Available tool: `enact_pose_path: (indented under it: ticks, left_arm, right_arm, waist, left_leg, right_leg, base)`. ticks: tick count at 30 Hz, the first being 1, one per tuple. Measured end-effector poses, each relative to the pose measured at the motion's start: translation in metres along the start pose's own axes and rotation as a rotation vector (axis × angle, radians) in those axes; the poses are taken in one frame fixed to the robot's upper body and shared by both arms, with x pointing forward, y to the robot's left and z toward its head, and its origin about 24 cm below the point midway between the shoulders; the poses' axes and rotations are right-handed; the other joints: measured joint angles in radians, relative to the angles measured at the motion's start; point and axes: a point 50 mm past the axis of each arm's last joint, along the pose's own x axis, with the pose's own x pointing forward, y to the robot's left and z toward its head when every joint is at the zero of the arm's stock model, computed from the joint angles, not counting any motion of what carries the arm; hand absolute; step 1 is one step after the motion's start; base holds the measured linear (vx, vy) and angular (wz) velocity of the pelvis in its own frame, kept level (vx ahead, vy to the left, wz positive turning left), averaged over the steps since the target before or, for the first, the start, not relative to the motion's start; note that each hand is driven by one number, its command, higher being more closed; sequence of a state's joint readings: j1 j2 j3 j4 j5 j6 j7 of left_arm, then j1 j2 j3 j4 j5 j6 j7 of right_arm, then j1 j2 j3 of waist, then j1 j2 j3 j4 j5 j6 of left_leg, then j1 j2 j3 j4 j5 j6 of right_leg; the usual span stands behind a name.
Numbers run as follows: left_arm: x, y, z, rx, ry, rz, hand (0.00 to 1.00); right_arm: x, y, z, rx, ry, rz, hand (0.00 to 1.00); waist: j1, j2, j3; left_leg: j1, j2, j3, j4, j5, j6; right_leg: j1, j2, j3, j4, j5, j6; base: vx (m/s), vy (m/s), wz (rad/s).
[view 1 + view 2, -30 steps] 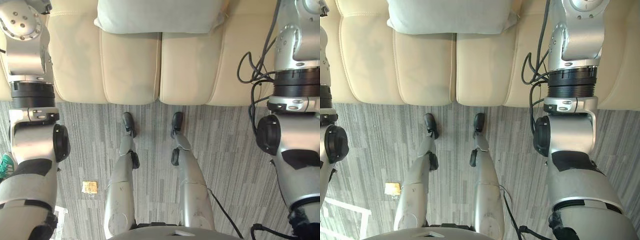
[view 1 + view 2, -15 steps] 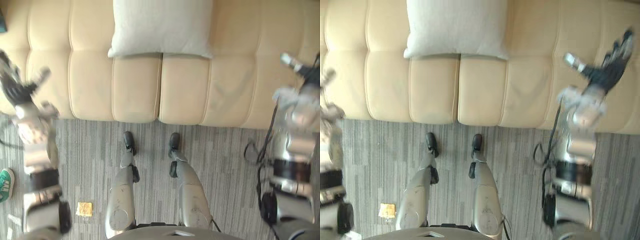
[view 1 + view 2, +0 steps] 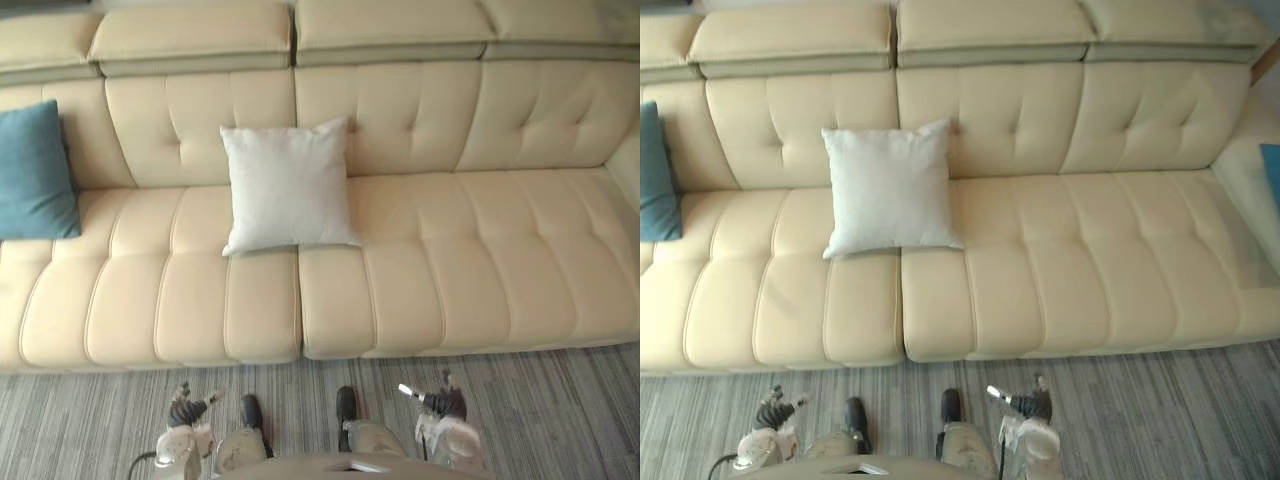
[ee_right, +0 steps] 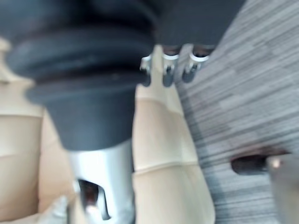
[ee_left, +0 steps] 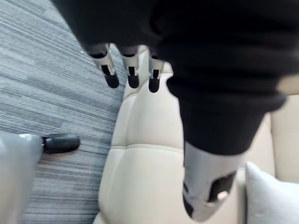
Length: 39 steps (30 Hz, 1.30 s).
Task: Pick up cushions and gather them together orderly.
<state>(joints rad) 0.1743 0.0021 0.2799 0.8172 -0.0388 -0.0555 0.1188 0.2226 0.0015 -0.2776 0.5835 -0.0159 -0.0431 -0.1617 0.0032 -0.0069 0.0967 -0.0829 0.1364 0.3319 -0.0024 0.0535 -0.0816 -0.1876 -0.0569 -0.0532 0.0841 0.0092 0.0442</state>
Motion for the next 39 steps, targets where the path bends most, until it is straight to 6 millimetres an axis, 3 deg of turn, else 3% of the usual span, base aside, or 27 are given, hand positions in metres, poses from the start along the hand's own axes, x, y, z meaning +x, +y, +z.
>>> enact_pose_path:
  ticks: [3,6,8,9,10,12,13,14,15,17,19,20,21,24,25,26,27,28,31,34,36,37,39]
  left_arm:
    - [-0.001,0.003,-0.012,-0.009,0.053,0.015,0.00]
    - [0.001,0.005,-0.009,-0.016,0.048,0.025,0.00]
    - [0.001,0.006,-0.007,-0.026,0.038,0.035,0.00]
    - [0.001,0.004,-0.007,-0.030,0.040,0.034,0.00]
    - [0.001,0.004,-0.006,-0.042,0.032,0.041,0.00]
    - [0.001,0.009,-0.004,-0.044,0.028,0.061,0.00]
    - [0.001,0.013,-0.005,-0.051,0.029,0.074,0.00]
    - [0.002,0.017,-0.003,-0.072,0.027,0.089,0.00]
    - [0.003,0.013,-0.003,-0.080,0.034,0.080,0.00]
    - [0.001,0.006,-0.009,-0.093,0.058,0.068,0.00]
    - [0.005,0.004,-0.001,-0.078,0.047,0.070,0.00]
    - [0.006,0.000,0.001,-0.075,0.044,0.062,0.00]
    - [0.006,-0.009,0.002,-0.055,0.042,0.032,0.00]
    - [0.004,-0.016,-0.003,-0.041,0.057,0.013,0.00]
    - [0.004,-0.016,-0.003,-0.027,0.054,0.007,0.00]
    - [0.005,-0.015,-0.001,-0.021,0.049,0.006,0.00]
    - [0.006,-0.016,0.003,-0.026,0.035,0.005,0.00]
    - [0.006,-0.017,0.002,-0.019,0.039,0.002,0.00]
    - [0.004,-0.015,-0.005,-0.008,0.058,0.007,0.00]
    - [0.004,-0.017,-0.005,0.019,0.063,-0.002,0.00]
    - [0.006,-0.020,0.000,0.040,0.055,-0.015,0.00]
    - [0.008,-0.020,0.004,0.065,0.042,-0.020,0.00]
    - [0.008,-0.022,0.004,0.067,0.047,-0.023,0.00]
  right_arm:
    - [-0.002,0.002,-0.016,-0.037,0.070,0.016,0.00]
    - [-0.004,0.009,-0.019,-0.025,0.083,0.027,0.00]
    - [-0.006,0.011,-0.027,-0.024,0.115,0.032,0.00]
    - [-0.006,0.011,-0.030,-0.027,0.128,0.032,0.00]
    - [-0.003,0.016,-0.028,-0.025,0.135,0.045,0.00]
    - [-0.003,0.018,-0.031,-0.029,0.152,0.051,0.00]
    - [-0.004,0.019,-0.037,-0.036,0.180,0.054,0.00]
    - [-0.004,0.019,-0.041,-0.044,0.205,0.058,0.00]
    - [-0.002,0.021,-0.040,-0.059,0.208,0.067,0.00]
    - [0.009,0.018,-0.026,-0.111,0.177,0.075,0.00]
    - [0.017,0.030,-0.009,-0.127,0.132,0.108,0.00]
    - [0.019,0.031,-0.004,-0.131,0.119,0.111,0.00]
    - [0.024,0.034,0.006,-0.134,0.090,0.116,0.00]
    - [0.025,0.031,0.008,-0.152,0.082,0.108,0.00]
    - [0.024,0.029,0.005,-0.165,0.087,0.105,0.00]
    - [0.023,0.029,0.005,-0.161,0.088,0.104,0.00]
    - [0.023,0.029,0.004,-0.154,0.092,0.100,0.00]
    - [0.023,0.023,0.002,-0.154,0.097,0.085,0.00]
    - [0.016,0.019,-0.014,-0.152,0.139,0.076,0.00]
    - [0.009,0.021,-0.023,-0.090,0.165,0.068,0.00]
    - [0.007,0.023,-0.025,-0.080,0.171,0.070,0.00]
    - [0.006,0.024,-0.027,-0.080,0.178,0.074,0.00]
    - [0.007,0.025,-0.025,-0.080,0.174,0.078,0.00]
  waist:
    - [0.005,-0.016,-0.013]
    - [0.012,-0.033,-0.009]
    - [0.020,-0.042,-0.001]
    - [0.025,-0.024,-0.004]
    - [0.028,-0.022,-0.006]
    - [0.029,-0.046,-0.009]
    - [0.028,-0.072,-0.018]
    - [0.040,-0.082,-0.023]
    - [0.048,-0.090,-0.030]
    - [0.077,-0.038,-0.051]
    - [0.075,-0.046,-0.037]
    - [0.076,-0.028,-0.026]
    - [0.076,0.014,0.007]
    - [0.069,0.043,0.018]
    - [0.067,0.033,0.016]
    - [0.067,0.018,0.019]
    - [0.072,0.009,0.028]
    - [0.068,0.014,0.026]
    - [0.052,0.019,0.018]
    - [0.033,0.000,0.007]
    - [0.027,-0.010,0.003]
    - [0.026,-0.023,0.011]
    - [0.028,-0.020,0.011]
  left_leg:
    - [0.037,0.000,0.033,0.008,-0.014,-0.001]
    - [0.032,0.011,0.063,0.071,-0.046,0.003]
    - [0.024,0.046,0.087,0.163,-0.088,0.024]
    - [0.012,0.069,0.089,0.175,-0.095,0.026]
    - [0.000,0.100,0.083,0.202,-0.110,0.032]
    - [-0.006,0.111,0.056,0.226,-0.113,0.026]
    - [-0.022,0.107,0.028,0.258,-0.118,0.010]
    - [-0.022,0.099,0.007,0.256,-0.107,-0.004]
    - [-0.025,0.093,-0.017,0.227,-0.100,-0.014]
    - [-0.046,0.064,-0.101,0.123,-0.020,-0.012]
    - [-0.101,0.053,-0.075,0.123,0.017,-0.013]
    - [-0.112,0.067,-0.078,0.122,0.027,-0.014]
    - [-0.110,0.092,-0.084,0.114,0.041,-0.018]
    - [-0.085,0.098,-0.077,0.065,0.061,-0.027]
    - [-0.085,0.091,-0.082,0.057,0.037,-0.055]
    - [-0.088,0.080,-0.086,0.063,0.015,-0.060]
    - [-0.101,0.054,-0.107,0.168,-0.020,-0.028]
    - [-0.090,0.026,-0.145,0.285,-0.111,-0.010]
    - [-0.047,-0.025,-0.191,0.309,-0.252,-0.016]
    - [-0.037,-0.055,-0.189,0.291,-0.269,-0.003]
    - [-0.029,-0.054,-0.161,0.296,-0.273,0.003]
    - [-0.005,-0.053,-0.113,0.299,-0.279,0.013]
    - [0.006,-0.030,-0.048,0.307,-0.295,0.004]
  right_leg:
    - [0.016,0.005,0.043,0.000,0.016,0.008]
    - [0.022,0.008,0.073,0.007,0.026,0.021]
    - [0.041,-0.018,-0.010,0.009,-0.017,0.032]
    - [0.043,-0.026,-0.065,0.040,-0.046,0.032]
    - [-0.020,-0.065,-0.146,0.289,-0.097,-0.012]
    - [-0.035,-0.123,-0.154,0.544,-0.147,0.000]
    - [-0.013,-0.169,-0.139,0.642,-0.117,0.012]
    - [-0.010,-0.151,-0.137,0.620,-0.134,0.041]
    - [-0.008,-0.137,-0.142,0.591,-0.132,0.043]
    - [0.045,-0.076,-0.114,0.370,-0.148,0.043]
    - [0.055,-0.074,-0.119,0.212,-0.187,0.043]
    - [0.062,-0.057,-0.122,0.174,-0.160,0.044]
    - [0.096,-0.020,-0.122,0.087,-0.101,0.036]
    - [0.094,-0.006,-0.119,0.067,-0.075,0.025]
    - [0.082,-0.019,-0.109,0.062,-0.071,0.011]
    - [0.075,-0.029,-0.100,0.059,-0.070,0.012]
    - [0.059,-0.045,-0.065,0.065,-0.069,0.013]
    - [0.047,-0.046,-0.024,0.071,-0.065,0.017]
    - [0.035,-0.019,0.105,0.046,-0.047,0.018]
    - [0.023,-0.012,0.172,-0.008,-0.023,-0.010]
    - [0.005,-0.005,0.203,-0.025,0.011,-0.007]
    - [-0.006,0.003,0.233,-0.025,0.074,-0.002]
    - [-0.020,0.032,0.262,-0.021,0.110,0.017]
  base:
    - [0.01,0.030,-0.38]
    - [-0.02,0.023,-0.36]
    - [-0.10,0.009,-0.30]
    - [-0.10,-0.009,-0.20]
    - [-0.07,-0.052,-0.05]
    - [-0.06,-0.114,0.26]
    - [-0.03,-0.200,0.36]
    - [-0.02,-0.204,0.20]
    - [-0.12,-0.118,-0.18]
    - [-0.15,-0.020,-0.53]
    - [-0.14,-0.100,-0.31]
    - [-0.23,-0.102,-0.21]
    - [-0.25,-0.028,-0.20]
    - [-0.22,-0.010,-0.12]
    - [-0.17,0.024,-0.17]
    - [-0.12,0.056,-0.40]
    - [-0.07,0.080,-0.77]
    - [-0.07,0.090,-0.92]
    - [-0.09,0.145,-1.20]
    - [0.01,0.124,-1.08]
    - [0.05,0.075,-1.01]
    - [0.06,0.011,-0.88]
    - [0.06,0.002,-1.21]
